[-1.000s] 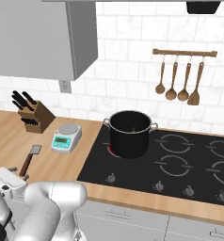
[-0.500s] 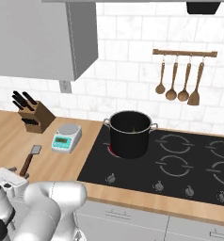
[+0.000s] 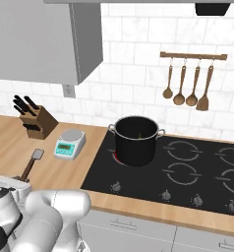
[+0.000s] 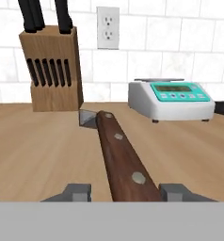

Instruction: Put the eggplant and cucumber in the pot. Retrieve the spatula and lightly stir the vegetables in the pot.

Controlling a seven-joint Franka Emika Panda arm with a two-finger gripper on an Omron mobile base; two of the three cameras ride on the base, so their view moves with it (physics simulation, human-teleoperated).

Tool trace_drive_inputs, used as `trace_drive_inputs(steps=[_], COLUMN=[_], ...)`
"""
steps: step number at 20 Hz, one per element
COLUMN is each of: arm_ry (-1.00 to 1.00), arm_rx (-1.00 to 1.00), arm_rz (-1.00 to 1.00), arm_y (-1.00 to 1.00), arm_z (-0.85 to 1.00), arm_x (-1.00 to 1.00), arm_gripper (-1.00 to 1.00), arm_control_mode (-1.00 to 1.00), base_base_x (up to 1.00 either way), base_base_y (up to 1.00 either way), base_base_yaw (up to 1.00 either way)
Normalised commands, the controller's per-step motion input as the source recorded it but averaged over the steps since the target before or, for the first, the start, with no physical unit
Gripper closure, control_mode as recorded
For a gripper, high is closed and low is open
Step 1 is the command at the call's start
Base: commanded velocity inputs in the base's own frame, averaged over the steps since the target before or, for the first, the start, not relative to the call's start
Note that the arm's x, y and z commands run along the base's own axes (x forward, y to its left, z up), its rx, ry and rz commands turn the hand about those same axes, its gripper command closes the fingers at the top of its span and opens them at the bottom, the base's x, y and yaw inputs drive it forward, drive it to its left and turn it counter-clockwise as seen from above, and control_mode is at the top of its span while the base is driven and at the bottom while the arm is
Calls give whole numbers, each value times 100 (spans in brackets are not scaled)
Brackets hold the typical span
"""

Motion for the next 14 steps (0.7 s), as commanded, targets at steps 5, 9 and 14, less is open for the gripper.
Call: trace_drive_inputs(steps=[5,9,14], arm_ry=[1,-6,-22], arm_rx=[0,0,0], arm_rz=[4,1,0], arm_y=[0,0,0], arm_z=[-58,11,87], arm_x=[0,-34,-41], arm_gripper=[100,100,100], arm_control_mode=[-100,-100,-100], base_base_x=[0,0,0], base_base_y=[0,0,0], base_base_yaw=[0,0,0])
